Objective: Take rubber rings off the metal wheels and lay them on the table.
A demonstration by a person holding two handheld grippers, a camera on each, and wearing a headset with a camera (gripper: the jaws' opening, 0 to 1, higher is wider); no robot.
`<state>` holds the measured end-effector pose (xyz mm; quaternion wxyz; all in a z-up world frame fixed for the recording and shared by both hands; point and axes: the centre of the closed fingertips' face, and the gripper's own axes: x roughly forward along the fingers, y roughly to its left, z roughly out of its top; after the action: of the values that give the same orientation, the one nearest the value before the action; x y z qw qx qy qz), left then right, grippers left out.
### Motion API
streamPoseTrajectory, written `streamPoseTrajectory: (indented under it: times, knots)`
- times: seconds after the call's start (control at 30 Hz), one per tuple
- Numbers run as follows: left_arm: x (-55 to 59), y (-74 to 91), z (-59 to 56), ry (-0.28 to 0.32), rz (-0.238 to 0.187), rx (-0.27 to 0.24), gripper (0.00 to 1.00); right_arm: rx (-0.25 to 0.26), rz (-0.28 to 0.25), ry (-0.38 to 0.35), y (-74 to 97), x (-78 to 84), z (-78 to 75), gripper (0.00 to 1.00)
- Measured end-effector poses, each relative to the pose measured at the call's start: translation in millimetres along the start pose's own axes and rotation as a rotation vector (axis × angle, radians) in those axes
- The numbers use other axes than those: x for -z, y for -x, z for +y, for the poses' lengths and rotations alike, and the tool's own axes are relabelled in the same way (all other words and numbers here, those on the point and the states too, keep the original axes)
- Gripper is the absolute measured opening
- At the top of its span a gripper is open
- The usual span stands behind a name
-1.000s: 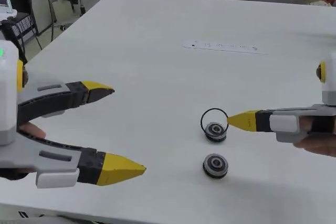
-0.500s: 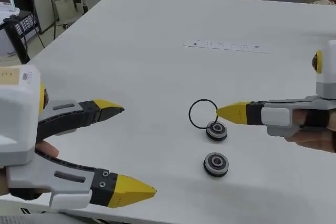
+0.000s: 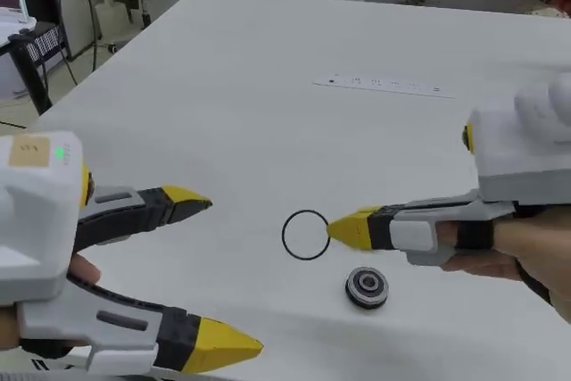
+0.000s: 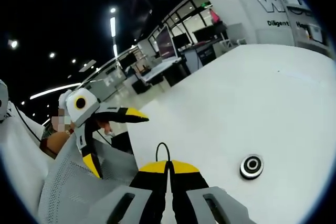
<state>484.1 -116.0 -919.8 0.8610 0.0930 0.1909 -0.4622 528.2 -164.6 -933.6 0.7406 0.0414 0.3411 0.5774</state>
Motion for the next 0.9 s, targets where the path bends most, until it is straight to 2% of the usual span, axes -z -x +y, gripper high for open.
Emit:
streamPoseTrajectory:
  times: [0.13,0.2,0.37,0.53,0.67,0.9]
  knots:
    - [-1.8,0.7,0.0,0.011,-0.013,-0.003,0.88,0.006,0.024,-0.028,-10.5,10.8,-0.4,0.0]
    - [-1.7,0.7,-0.3,0.013,-0.012,-0.003,0.88,0.016,0.057,-0.038,-14.2,19.4,-2.4,0.0]
    - [-1.9,0.3,-2.1,0.009,-0.01,0.001,0.88,0.036,0.047,-0.135,-19.0,25.4,-15.5,0.0]
    - [-2.4,0.3,-2.0,0.01,-0.012,0.001,0.87,0.07,0.069,-0.147,-21.3,34.0,-24.9,0.0]
    - [-2.6,0.2,-2.1,0.014,-0.014,0.002,0.87,0.088,0.094,-0.161,-26.0,44.2,-26.9,0.0]
    - [-2.3,0.3,-1.9,0.017,-0.014,0.001,0.86,0.103,0.122,-0.157,-31.7,52.5,-28.7,0.0]
